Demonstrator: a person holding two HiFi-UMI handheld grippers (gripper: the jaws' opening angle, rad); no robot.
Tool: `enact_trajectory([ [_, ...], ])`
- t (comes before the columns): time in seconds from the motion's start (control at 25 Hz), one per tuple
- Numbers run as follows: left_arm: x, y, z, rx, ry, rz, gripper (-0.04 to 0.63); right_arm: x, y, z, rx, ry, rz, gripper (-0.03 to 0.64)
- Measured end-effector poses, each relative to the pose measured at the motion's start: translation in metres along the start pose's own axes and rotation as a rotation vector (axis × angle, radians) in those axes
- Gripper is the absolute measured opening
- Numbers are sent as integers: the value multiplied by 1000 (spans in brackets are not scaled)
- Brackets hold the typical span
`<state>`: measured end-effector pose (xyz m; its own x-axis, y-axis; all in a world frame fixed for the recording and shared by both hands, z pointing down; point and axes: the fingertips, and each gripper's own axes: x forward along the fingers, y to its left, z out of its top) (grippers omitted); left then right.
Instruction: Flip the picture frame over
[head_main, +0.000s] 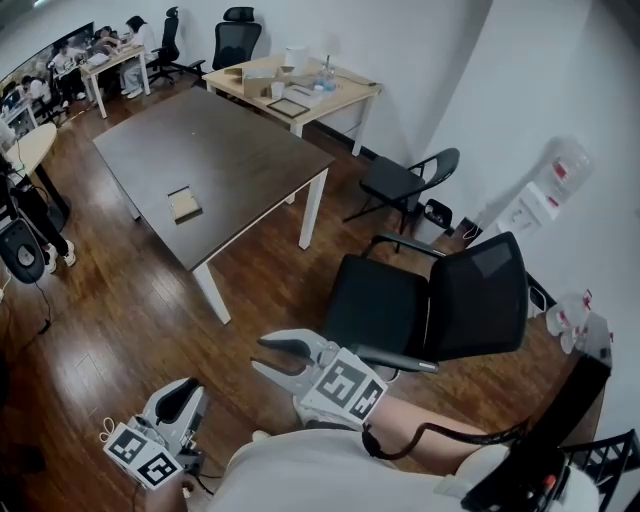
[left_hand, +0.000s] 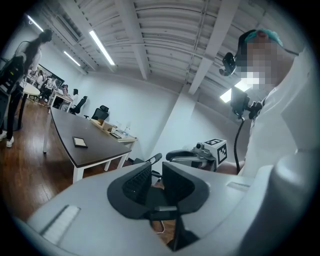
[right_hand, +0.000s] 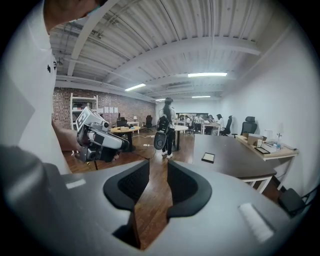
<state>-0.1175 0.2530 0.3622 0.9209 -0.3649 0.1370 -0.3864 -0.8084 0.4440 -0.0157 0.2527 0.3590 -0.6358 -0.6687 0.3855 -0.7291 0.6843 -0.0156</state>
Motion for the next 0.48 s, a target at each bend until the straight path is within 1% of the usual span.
enact_trajectory([
  [0.48, -25, 4, -9, 4, -1, 0, 66, 7, 23, 0, -11, 15, -17, 113],
])
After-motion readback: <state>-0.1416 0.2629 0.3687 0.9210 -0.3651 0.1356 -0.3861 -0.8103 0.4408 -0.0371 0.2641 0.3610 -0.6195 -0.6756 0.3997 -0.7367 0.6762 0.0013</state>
